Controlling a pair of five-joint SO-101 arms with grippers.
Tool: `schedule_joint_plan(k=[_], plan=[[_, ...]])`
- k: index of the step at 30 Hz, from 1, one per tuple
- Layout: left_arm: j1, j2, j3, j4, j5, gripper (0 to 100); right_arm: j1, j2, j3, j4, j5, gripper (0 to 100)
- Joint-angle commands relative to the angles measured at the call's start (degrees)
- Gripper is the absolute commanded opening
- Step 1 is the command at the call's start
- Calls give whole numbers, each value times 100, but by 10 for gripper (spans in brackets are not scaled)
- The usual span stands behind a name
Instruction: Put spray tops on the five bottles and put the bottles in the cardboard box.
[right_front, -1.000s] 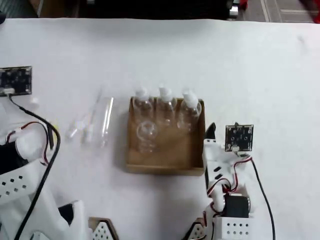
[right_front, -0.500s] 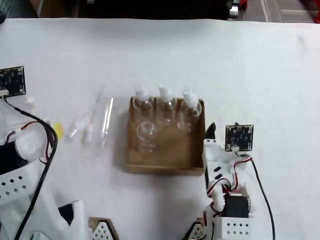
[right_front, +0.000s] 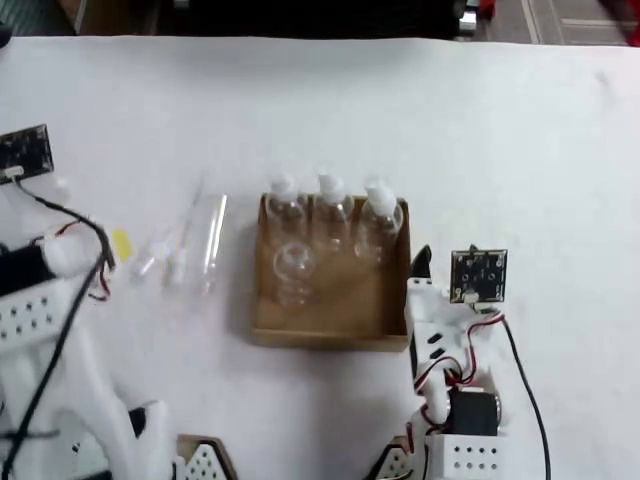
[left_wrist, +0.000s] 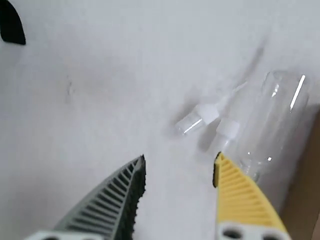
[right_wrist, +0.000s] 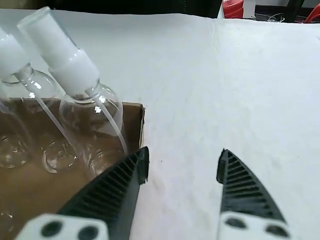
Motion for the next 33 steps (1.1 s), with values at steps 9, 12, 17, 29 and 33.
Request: schedule_joint_plan(k=[9, 12, 17, 29, 33], plan=[[259, 3116, -2101, 782, 2356, 218, 48, -48, -44, -101, 18, 194], [629, 3697, -2690, 1424, 2374, 218, 48, -48, -44, -101, 18, 194], [1086, 4347, -3481, 1793, 2382, 218, 48, -48, -44, -101, 18, 194], [989, 5525, -3851, 1389, 2488, 218, 4, -48, 185, -409, 510, 194], [673, 5956, -3903, 1284, 2743, 218, 4, -48, 185, -409, 519, 194]])
